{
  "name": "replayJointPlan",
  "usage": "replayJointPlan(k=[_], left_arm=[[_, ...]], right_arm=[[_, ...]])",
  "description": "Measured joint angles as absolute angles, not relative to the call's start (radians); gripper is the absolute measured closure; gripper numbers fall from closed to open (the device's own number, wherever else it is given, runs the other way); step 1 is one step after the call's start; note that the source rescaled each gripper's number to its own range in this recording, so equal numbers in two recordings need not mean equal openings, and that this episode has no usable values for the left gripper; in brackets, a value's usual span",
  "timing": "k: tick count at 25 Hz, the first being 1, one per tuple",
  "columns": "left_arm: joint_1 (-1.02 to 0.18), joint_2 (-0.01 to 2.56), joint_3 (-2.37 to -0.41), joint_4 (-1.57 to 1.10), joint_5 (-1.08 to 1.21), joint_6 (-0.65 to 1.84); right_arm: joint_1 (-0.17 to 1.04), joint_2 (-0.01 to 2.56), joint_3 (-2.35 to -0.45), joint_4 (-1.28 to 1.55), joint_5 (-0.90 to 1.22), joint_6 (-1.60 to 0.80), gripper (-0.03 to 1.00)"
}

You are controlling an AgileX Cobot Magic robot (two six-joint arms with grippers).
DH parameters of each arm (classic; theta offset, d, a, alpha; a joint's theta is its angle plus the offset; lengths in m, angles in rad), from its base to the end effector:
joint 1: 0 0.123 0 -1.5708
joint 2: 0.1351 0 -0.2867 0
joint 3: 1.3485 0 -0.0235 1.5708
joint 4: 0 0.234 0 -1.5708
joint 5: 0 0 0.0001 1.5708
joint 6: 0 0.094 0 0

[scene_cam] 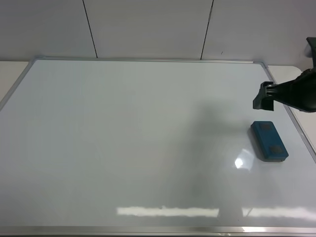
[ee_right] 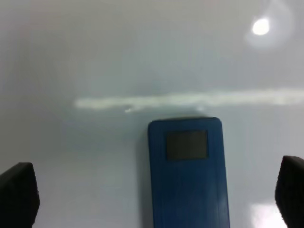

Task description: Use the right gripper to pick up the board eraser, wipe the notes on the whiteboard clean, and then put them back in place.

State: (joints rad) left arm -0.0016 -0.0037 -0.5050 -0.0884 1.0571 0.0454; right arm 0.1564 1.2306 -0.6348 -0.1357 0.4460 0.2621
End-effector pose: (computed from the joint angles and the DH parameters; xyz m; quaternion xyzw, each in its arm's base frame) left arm -0.0198 -0.0072 0.2697 0.0218 0.8489 -0.0326 0.5271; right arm 0.2101 0.0276 0.2338 0.0009 0.9520 0.0174 0.3056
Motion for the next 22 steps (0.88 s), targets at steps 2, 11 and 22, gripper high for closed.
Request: replayJointPlan(k=[2, 11, 22], left_arm=[[-0.002, -0.004, -0.505, -0.088, 1.057, 0.045], [-0.002, -0.004, -0.505, -0.088, 1.057, 0.045], [-0.002, -0.004, -0.505, -0.088, 1.057, 0.045]], right_arm=[[0.156, 1.164, -0.635, -0.136, 0.473, 0.262, -0.03], [0.156, 0.846, -0.634, -0.132, 0.631, 0.261, -0.03], [0.156, 0.511, -0.634, -0.117, 0.809, 0.261, -0.03]])
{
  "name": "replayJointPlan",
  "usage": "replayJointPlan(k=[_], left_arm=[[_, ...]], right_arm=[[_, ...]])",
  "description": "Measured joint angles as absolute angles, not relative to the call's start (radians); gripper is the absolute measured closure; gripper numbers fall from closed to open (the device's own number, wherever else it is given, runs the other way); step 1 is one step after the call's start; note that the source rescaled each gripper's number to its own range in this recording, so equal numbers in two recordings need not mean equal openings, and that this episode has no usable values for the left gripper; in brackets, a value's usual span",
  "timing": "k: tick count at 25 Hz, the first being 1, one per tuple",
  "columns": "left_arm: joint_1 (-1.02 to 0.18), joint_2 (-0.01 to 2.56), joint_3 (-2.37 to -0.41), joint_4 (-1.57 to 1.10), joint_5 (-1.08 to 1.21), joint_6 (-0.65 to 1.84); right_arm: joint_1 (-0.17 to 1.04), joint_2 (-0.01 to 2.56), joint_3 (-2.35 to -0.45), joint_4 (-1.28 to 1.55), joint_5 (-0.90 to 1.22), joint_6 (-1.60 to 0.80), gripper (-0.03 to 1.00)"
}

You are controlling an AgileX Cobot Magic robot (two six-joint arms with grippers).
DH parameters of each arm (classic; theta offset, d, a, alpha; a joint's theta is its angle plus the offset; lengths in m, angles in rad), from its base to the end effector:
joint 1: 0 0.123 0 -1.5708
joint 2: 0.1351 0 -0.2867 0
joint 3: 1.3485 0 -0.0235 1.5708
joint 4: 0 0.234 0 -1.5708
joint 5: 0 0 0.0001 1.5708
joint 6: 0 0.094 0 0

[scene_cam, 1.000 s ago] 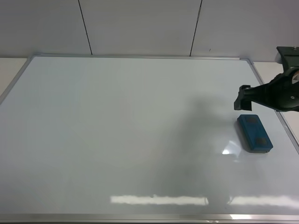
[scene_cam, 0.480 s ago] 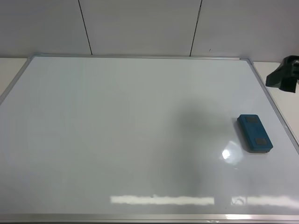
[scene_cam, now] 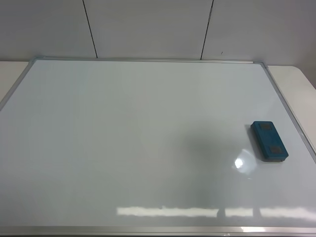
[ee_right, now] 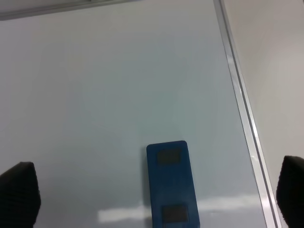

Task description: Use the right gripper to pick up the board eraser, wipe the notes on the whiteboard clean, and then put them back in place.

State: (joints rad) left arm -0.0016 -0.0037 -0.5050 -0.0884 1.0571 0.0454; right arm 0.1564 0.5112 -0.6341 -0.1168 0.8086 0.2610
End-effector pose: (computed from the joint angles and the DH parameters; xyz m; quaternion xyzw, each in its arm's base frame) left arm -0.0198 -0.0072 0.2697 0.0218 0.8489 -0.0326 0.5271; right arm 0.0729 0.0035 0.3149 0.0303 0.8823 0.0417 0.4679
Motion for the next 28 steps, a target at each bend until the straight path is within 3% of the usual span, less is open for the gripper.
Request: replayJointPlan(k=[11, 28], left_arm=[[-0.002, -0.004, -0.505, -0.088, 1.057, 0.045], [-0.002, -0.004, -0.505, -0.088, 1.057, 0.045]], right_arm=[[0.156, 0.337, -0.634, -0.117, 1.028, 0.229, -0.03], [0.156, 0.045, -0.600, -0.119, 1.092, 0.163, -0.03]])
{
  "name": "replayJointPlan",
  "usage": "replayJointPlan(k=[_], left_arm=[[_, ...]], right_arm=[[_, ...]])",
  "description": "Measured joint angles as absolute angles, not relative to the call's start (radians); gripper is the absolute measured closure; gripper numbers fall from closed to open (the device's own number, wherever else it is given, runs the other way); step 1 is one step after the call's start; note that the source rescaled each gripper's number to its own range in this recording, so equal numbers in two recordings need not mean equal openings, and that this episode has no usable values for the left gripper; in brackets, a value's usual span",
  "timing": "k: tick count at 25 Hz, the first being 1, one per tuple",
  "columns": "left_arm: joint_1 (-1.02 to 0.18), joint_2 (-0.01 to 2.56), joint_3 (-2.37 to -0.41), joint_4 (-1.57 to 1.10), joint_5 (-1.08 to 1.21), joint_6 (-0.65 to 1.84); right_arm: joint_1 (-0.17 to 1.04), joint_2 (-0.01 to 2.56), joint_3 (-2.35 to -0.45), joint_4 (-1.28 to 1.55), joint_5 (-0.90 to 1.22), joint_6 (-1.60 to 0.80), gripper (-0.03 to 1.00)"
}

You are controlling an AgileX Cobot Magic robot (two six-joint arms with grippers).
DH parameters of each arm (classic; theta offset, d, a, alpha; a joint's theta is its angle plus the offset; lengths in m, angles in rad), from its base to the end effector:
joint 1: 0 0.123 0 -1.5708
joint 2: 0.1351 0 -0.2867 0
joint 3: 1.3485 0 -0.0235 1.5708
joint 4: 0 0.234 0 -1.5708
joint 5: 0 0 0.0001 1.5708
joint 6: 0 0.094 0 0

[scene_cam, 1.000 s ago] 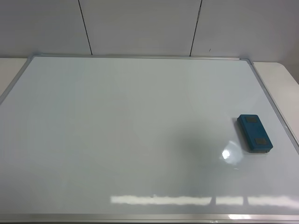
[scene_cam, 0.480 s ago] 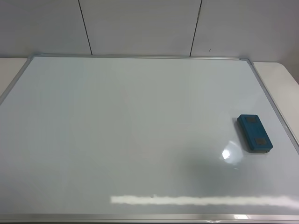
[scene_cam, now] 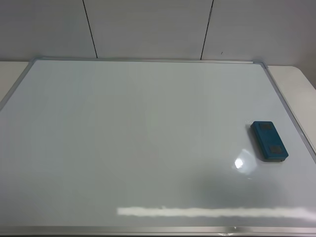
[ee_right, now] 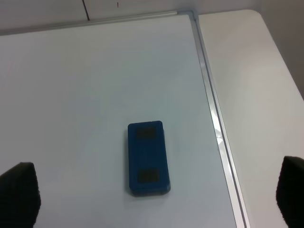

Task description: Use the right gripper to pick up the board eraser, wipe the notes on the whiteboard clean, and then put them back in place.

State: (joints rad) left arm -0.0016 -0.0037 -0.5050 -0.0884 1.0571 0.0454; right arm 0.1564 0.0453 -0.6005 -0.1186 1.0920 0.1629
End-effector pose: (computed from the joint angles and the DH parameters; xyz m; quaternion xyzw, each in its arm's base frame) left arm -0.0198 -0.0072 0.2697 0.0218 0.8489 -0.0326 0.5271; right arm -0.0227 -0.0136 0.2930 0.0076 0.8454 0.0261 0.5334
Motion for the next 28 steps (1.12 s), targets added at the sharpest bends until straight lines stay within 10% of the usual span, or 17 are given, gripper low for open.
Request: replayJointPlan(k=[28], left_arm=[[-0.002, -0.004, -0.505, -0.088, 1.057, 0.045]], right_arm=[[0.045, -0.002, -0.530, -0.091, 1.118, 0.128, -0.03]])
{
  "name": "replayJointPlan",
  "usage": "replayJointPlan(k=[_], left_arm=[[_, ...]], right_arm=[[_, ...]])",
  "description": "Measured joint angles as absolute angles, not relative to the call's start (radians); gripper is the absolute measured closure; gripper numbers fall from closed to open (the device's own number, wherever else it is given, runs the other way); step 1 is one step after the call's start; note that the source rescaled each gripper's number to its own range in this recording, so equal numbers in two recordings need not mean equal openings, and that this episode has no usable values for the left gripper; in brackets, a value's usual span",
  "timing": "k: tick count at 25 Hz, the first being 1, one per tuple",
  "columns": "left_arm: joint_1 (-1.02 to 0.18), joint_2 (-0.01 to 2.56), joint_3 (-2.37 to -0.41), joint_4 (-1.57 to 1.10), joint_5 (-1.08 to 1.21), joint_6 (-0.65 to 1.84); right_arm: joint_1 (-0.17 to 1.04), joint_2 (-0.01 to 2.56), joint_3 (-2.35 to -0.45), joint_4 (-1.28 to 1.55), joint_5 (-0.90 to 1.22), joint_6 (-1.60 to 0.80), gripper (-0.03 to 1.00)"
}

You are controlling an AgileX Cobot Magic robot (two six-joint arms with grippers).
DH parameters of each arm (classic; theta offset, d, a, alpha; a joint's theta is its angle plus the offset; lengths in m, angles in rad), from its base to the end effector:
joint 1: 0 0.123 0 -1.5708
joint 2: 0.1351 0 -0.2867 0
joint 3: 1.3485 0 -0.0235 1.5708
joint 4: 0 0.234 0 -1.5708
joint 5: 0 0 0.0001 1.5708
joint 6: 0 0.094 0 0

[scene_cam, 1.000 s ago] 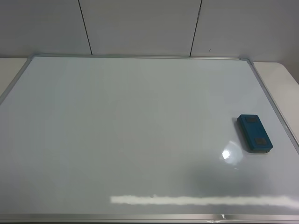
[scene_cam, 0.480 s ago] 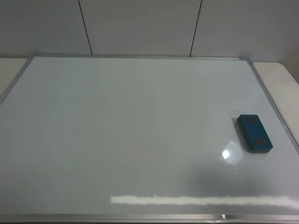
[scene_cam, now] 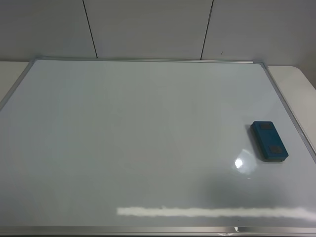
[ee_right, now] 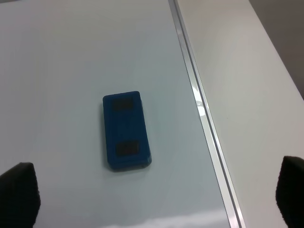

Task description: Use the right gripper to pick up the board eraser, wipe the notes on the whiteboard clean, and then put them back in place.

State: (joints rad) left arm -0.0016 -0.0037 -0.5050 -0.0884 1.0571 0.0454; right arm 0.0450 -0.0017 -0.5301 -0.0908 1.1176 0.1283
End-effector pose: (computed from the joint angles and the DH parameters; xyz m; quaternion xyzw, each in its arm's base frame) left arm -0.0198 -0.0072 0.2697 0.0218 0.8489 -0.0326 0.5271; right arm -0.0245 -0.0088 0.2713 0.0395 0.8579 -0.0009 0.5123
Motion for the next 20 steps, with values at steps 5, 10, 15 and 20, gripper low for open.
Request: replayJointPlan(k=[5, 10, 15, 20], left_arm=[[-0.002, -0.004, -0.505, -0.088, 1.057, 0.045], [-0.002, -0.004, -0.505, -0.088, 1.057, 0.045], [-0.002, -0.004, -0.505, -0.088, 1.057, 0.045], [-0.002, -0.004, -0.505, -0.088, 1.057, 0.045]], right_arm=[[0.045, -0.002, -0.518, -0.079, 1.111, 0.117, -0.03], [0.045, -0.002, -0.518, -0.068, 1.106, 0.106, -0.03], [0.045, -0.002, -0.518, -0.068, 1.106, 0.106, -0.03], [0.045, -0.002, -0.518, -0.068, 1.106, 0.106, -0.03]])
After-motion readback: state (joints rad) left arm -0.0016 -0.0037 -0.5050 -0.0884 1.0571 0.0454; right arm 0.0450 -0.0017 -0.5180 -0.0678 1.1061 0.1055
